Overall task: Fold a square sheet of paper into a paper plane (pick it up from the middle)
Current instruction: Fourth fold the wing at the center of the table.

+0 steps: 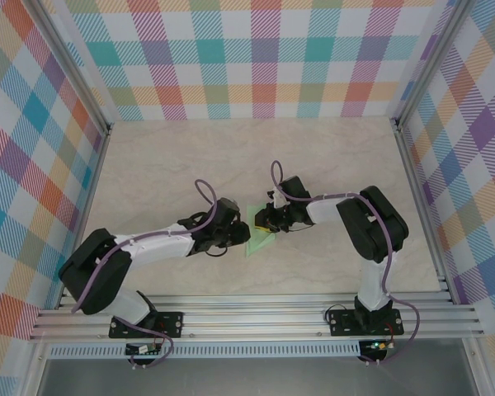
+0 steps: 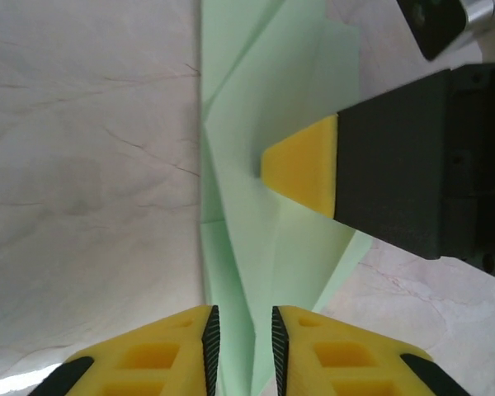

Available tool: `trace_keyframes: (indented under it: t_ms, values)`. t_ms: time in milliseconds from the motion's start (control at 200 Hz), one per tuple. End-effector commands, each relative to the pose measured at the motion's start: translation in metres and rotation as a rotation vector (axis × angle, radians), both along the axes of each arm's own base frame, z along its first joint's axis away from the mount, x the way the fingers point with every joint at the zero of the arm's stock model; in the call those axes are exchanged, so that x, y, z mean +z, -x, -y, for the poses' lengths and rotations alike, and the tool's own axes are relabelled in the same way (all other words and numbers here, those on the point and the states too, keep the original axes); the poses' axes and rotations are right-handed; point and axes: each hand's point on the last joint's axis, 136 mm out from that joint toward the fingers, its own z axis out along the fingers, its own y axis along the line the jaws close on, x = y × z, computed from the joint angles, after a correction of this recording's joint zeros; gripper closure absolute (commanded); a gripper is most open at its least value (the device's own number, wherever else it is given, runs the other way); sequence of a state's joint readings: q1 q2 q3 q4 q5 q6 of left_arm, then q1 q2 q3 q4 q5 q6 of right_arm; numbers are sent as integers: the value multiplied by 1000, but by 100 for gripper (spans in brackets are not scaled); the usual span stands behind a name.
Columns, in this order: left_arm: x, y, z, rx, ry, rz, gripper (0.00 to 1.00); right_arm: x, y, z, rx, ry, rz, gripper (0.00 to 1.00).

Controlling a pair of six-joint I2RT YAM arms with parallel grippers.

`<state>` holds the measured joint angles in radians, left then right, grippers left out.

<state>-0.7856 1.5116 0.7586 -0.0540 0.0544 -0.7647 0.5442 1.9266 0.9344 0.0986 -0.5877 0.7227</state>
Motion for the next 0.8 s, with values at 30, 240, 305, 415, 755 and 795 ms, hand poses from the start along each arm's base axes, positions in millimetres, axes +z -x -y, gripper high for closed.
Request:
trace_keyframes:
  t_ms: [30, 240, 305, 415, 755, 795]
  values:
    - [1, 1, 27, -67, 58, -10, 78, -58, 45, 31, -18, 196, -176, 83]
    - [-9, 6, 36, -94, 44, -38, 81, -49, 42, 31, -32, 198, -159, 81]
    - [-12, 7, 35, -91, 33, -44, 81, -41, 38, 31, -36, 197, -141, 80]
    - [-14, 7, 34, -92, 19, -46, 81, -24, 33, 32, -41, 201, -98, 76]
    - [1, 6, 23, -53, 2, 6, 81, 17, 21, 26, -35, 169, -15, 69]
    - [5, 7, 21, -45, 5, 16, 81, 22, 18, 24, -35, 162, -5, 68]
